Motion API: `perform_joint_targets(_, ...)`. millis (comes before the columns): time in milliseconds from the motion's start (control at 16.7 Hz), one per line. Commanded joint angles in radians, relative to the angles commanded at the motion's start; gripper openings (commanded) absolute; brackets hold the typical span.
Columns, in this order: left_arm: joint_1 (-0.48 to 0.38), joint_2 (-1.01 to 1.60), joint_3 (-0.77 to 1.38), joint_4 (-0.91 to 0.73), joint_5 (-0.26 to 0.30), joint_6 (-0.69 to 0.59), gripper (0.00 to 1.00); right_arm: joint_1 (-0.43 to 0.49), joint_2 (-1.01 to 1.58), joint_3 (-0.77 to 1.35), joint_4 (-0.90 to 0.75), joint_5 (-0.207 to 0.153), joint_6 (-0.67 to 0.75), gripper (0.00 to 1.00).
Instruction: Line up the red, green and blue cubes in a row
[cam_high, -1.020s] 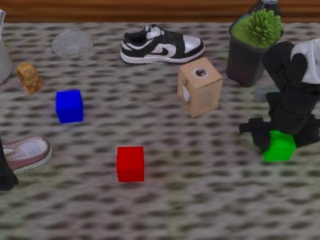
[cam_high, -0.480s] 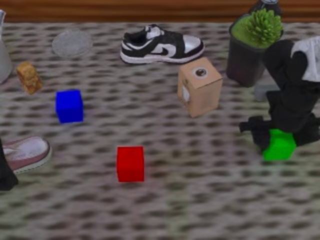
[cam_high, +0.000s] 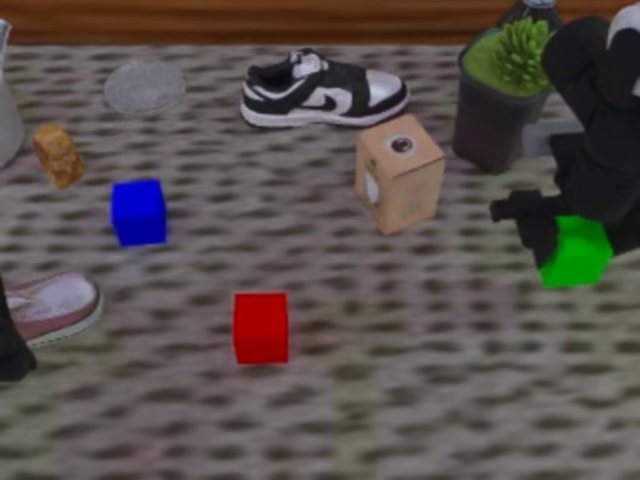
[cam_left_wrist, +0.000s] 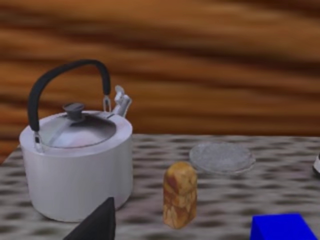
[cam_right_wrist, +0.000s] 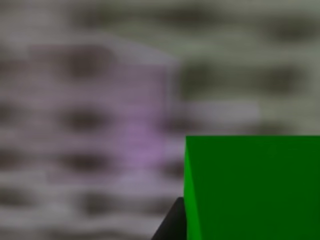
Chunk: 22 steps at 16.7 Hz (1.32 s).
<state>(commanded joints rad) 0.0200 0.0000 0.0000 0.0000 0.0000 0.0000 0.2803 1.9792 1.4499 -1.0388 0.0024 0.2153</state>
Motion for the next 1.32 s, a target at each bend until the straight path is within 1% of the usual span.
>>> perform_joint_targets(240,0.000,0.000,0.000,0.000,0.000,0.000,1.00,-0.003,0.006,0.000,0.001,0.000,0.004,0.00)
perform_joint_targets(360,0.000,0.000,0.000,0.000,0.000,0.000,1.00,0.034,0.029,0.036,-0.018,0.000,0.040,0.00)
perform_joint_targets(540,0.000,0.000,0.000,0.000,0.000,0.000,1.00,0.152,0.090,0.146,-0.071,0.001,0.172,0.00)
perform_joint_targets(780,0.000,0.000,0.000,0.000,0.000,0.000,1.00,0.360,0.182,0.317,-0.155,0.002,0.429,0.00)
perform_joint_targets(900,0.000,0.000,0.000,0.000,0.000,0.000,1.00,0.444,0.213,0.386,-0.186,0.003,0.518,0.00)
perform_joint_targets(960,0.000,0.000,0.000,0.000,0.000,0.000,1.00,0.472,0.222,0.410,-0.196,0.003,0.546,0.00)
perform_joint_targets(1080,0.000,0.000,0.000,0.000,0.000,0.000,1.00,0.496,0.229,0.431,-0.205,0.004,0.570,0.00)
perform_joint_targets(1320,0.000,0.000,0.000,0.000,0.000,0.000,1.00,0.493,0.225,0.426,-0.198,0.002,0.570,0.00)
